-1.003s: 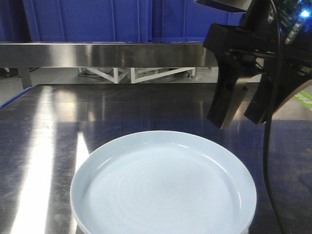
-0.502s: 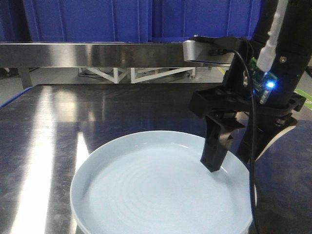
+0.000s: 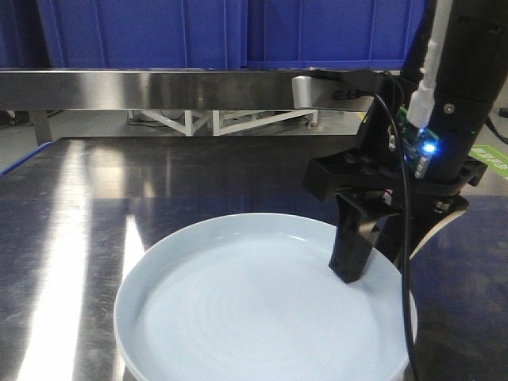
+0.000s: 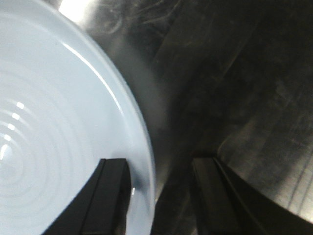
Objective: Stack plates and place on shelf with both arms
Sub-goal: 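Grip the rim of the stacked plates with the right gripper, then lift the plate stack up off the table with the right gripper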
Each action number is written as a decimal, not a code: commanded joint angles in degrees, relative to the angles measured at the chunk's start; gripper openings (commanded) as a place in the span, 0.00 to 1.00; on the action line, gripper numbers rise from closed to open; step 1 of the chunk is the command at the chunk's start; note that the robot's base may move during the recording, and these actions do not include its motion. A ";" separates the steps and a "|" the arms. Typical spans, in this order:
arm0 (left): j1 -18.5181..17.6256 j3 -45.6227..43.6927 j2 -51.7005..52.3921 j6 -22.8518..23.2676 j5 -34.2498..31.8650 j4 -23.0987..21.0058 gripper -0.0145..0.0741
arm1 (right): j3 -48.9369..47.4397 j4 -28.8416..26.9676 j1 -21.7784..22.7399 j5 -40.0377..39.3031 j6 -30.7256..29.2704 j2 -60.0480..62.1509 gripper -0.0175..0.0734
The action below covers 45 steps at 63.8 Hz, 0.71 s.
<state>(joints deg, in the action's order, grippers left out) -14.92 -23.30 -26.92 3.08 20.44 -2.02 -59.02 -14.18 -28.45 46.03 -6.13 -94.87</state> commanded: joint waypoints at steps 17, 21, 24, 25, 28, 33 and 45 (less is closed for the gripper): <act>0.23 -1.59 -0.25 0.54 -4.60 -0.26 0.26 | -0.80 -0.93 0.04 0.69 -0.59 0.43 0.28; 0.23 -1.59 -0.25 0.54 -4.60 -0.26 0.26 | -0.80 -0.93 0.04 0.75 -0.59 0.83 0.25; 0.23 -1.59 -0.25 0.54 -4.60 -0.26 0.26 | -0.80 -0.93 0.04 0.75 -0.59 1.43 0.26; 0.23 -1.59 -0.25 0.54 -4.60 -0.26 0.26 | -0.80 -0.93 0.04 0.58 -0.59 1.68 0.26; 0.23 -1.59 -0.25 0.54 -4.60 -0.26 0.26 | -0.80 -0.81 0.04 0.28 -0.59 2.49 0.26; 0.23 -1.59 -0.25 0.54 -4.60 -0.26 0.26 | -0.80 -0.76 0.04 -1.03 -0.59 4.61 0.26; 0.23 -1.59 -0.25 0.54 -4.60 -0.26 0.26 | -0.80 -0.76 0.10 -5.80 -0.59 12.66 0.26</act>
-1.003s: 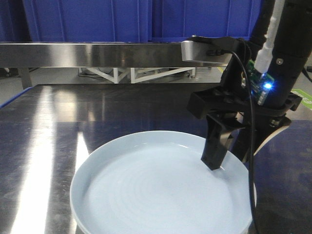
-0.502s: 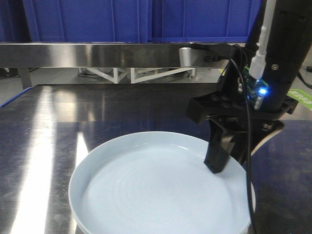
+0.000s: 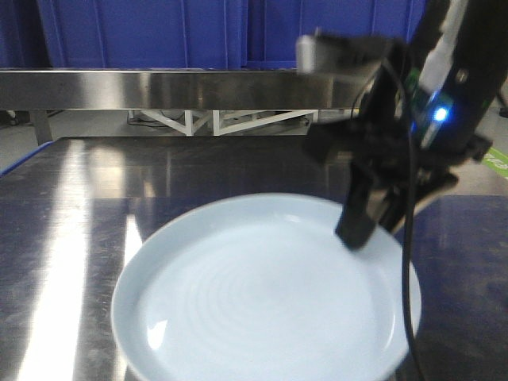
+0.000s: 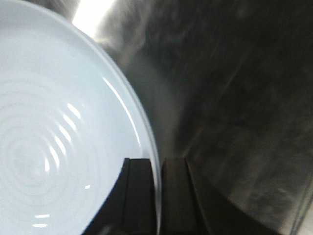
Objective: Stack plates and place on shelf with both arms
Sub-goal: 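Lift the plate stack up off the table with the right gripper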
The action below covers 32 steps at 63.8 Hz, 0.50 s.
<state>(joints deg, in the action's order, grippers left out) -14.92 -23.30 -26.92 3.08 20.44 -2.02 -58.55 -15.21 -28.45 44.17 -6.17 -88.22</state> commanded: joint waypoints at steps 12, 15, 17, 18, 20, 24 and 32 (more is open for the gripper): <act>0.23 -1.59 -0.25 0.54 -4.60 -0.26 0.26 | -1.27 0.27 0.10 -8.48 -0.55 16.52 0.26; 0.23 -1.59 -0.25 0.54 -4.60 -0.26 0.26 | -1.27 0.27 0.10 -9.87 -0.55 19.28 0.26; 0.23 -1.59 -0.25 0.54 -4.60 -0.26 0.26 | -1.27 0.27 0.10 -10.55 -0.55 20.79 0.26; 0.23 -1.59 -0.25 0.54 -4.60 -0.26 0.26 | -1.27 0.27 0.10 -10.86 -0.55 21.50 0.26; 0.23 -1.59 -0.25 0.54 -4.60 -0.26 0.26 | -1.27 0.27 0.10 -11.51 -0.55 22.89 0.26; 0.23 -1.59 -0.25 0.54 -4.60 -0.26 0.26 | -1.27 0.40 0.10 -12.65 -0.55 25.77 0.26; 0.23 -1.59 -0.25 0.54 -4.60 -0.26 0.26 | -0.96 0.70 0.10 -14.19 -0.55 30.19 0.26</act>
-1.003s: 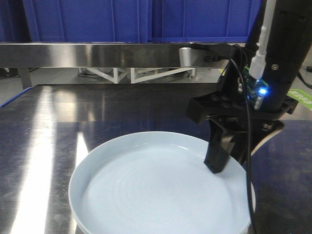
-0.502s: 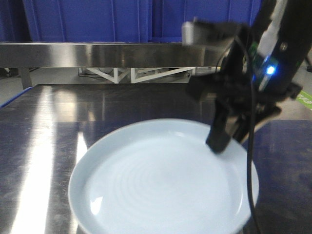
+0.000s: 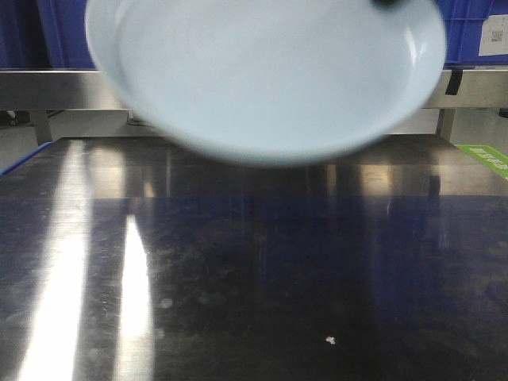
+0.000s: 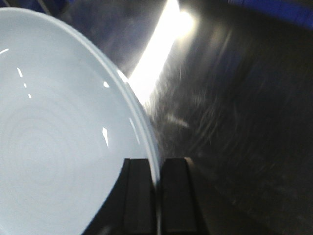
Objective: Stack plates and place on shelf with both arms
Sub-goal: 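Lift the plate stack up off the table with the right gripper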
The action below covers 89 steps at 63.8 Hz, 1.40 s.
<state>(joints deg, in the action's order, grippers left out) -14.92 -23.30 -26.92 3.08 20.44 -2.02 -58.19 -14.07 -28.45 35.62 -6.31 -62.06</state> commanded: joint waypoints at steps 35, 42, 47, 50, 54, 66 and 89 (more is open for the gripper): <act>0.23 -1.59 -0.25 0.54 -4.60 -0.26 0.26 | 15.16 -0.27 0.10 -21.05 -0.41 21.07 0.26; 0.23 -1.59 -0.25 0.54 -4.60 -0.26 0.26 | 15.57 -0.27 0.10 -21.43 -0.41 22.30 0.26; 0.23 -1.59 -0.25 0.54 -4.60 -0.26 0.26 | 15.57 -0.27 0.10 -22.05 -0.41 22.36 0.26; 0.23 -1.59 -0.25 0.54 -4.60 -0.26 0.26 | 15.57 -0.27 0.10 -22.63 -0.41 22.36 0.26; 0.23 -1.59 -0.25 0.54 -4.60 -0.26 0.26 | 15.57 -0.27 0.10 -23.20 -0.41 22.36 0.26; 0.23 -1.59 -0.25 0.54 -4.60 -0.26 0.26 | 15.57 -0.27 0.10 -23.58 -0.41 22.36 0.26; 0.23 -1.59 -0.25 0.54 -4.60 -0.26 0.26 | 15.57 -0.27 0.10 -23.53 -0.41 22.36 0.26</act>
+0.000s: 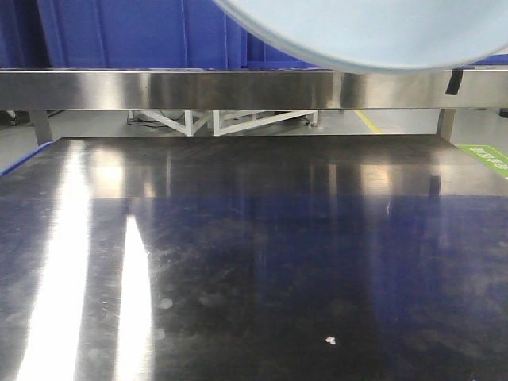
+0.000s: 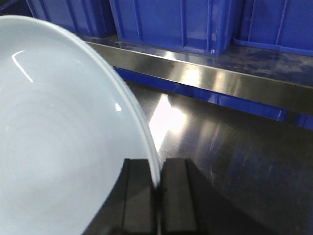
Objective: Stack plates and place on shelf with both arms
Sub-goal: 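Lift the plate stack up off the table with the right gripper, then drive the base to the blue bin shelf holding the plates aloft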
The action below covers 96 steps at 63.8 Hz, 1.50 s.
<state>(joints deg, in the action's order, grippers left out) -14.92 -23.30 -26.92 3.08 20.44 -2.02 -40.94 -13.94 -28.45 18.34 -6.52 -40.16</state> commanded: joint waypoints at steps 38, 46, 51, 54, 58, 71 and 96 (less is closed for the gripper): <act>0.23 -1.59 -0.25 0.54 -4.60 -0.26 0.26 | -1.68 -0.40 0.10 -6.24 -0.20 0.34 0.26; 0.23 -1.59 -0.25 0.54 -4.60 -0.26 0.26 | -1.68 -0.40 0.10 -6.24 -0.20 0.34 0.26; 0.23 -1.59 -0.25 0.54 -4.60 -0.26 0.26 | -1.68 -0.40 0.10 -6.24 -0.20 0.34 0.26; 0.23 -1.59 -0.25 0.54 -4.60 -0.26 0.26 | -1.68 -0.40 0.10 -6.24 -0.20 0.34 0.26; 0.23 -1.59 -0.25 0.54 -4.60 -0.26 0.26 | -1.68 -0.40 0.10 -6.24 -0.20 0.34 0.26; 0.23 -1.59 -0.25 0.54 -4.60 -0.26 0.26 | -1.68 -0.40 0.10 -6.24 -0.20 0.34 0.26; 0.23 -1.59 -0.25 0.54 -4.60 -0.26 0.26 | -1.68 -0.40 0.10 -6.24 -0.20 0.34 0.26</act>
<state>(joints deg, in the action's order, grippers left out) -14.92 -23.30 -26.92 3.08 20.44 -2.02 -40.84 -13.94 -28.45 18.34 -6.52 -40.16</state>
